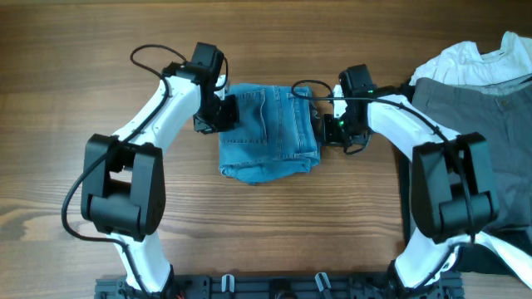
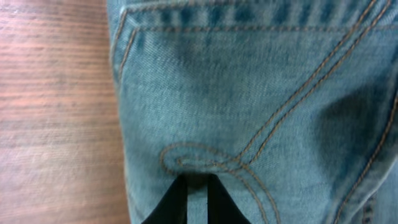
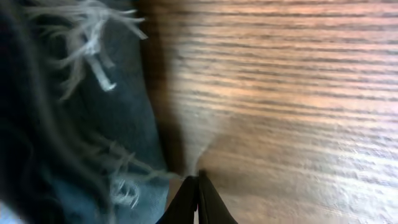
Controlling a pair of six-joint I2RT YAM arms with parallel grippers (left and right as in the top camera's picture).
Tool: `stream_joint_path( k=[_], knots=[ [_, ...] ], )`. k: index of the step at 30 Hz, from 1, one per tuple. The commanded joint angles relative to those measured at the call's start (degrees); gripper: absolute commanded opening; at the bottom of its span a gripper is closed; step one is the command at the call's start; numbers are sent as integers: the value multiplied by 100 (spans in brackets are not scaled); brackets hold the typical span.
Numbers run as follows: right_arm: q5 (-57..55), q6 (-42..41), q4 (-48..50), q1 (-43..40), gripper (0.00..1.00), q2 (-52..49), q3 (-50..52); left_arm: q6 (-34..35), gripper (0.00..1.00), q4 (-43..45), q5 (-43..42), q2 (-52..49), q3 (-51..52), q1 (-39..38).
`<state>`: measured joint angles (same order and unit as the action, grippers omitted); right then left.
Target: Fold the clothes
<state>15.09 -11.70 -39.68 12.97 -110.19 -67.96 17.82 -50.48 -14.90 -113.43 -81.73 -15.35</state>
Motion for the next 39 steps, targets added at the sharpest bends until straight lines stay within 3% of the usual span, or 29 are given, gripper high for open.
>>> stream_joint_path(
  k=[1,5,9,11,12,17,22,24,28,34,39],
  knots=[
    [623,632,133,85,6,927,-232,-92,12,273,-138,-28,249,-31],
    [782,686,675,122,6,1480,-225,-90,16,426,-138,-28,404,-28],
    [787,247,1545,127,6,1386,-127,-92,8,310,-304,-24,404,-28],
    [798,195,1899,133,11,1196,-24,-90,45,149,-378,-13,404,-28],
    [815,90,2009,133,13,1062,15,-96,49,46,-372,-2,404,-28],
    [1189,-149,2306,229,13,96,22,-243,39,-299,-372,101,404,-28],
    [1043,-1322,2422,157,11,-793,22,-243,42,-629,-372,546,216,-28],
    [1189,-1368,2398,94,11,-866,22,-236,43,-728,-380,793,136,-35],
    [1303,-1027,2232,61,12,-485,15,-203,45,-804,-393,1211,136,-153],
    [1014,-756,1803,61,14,765,15,509,21,-874,-389,1163,455,-446],
    [999,-734,1646,68,17,1657,15,1353,5,2,-295,1073,1419,-702]
  ],
)
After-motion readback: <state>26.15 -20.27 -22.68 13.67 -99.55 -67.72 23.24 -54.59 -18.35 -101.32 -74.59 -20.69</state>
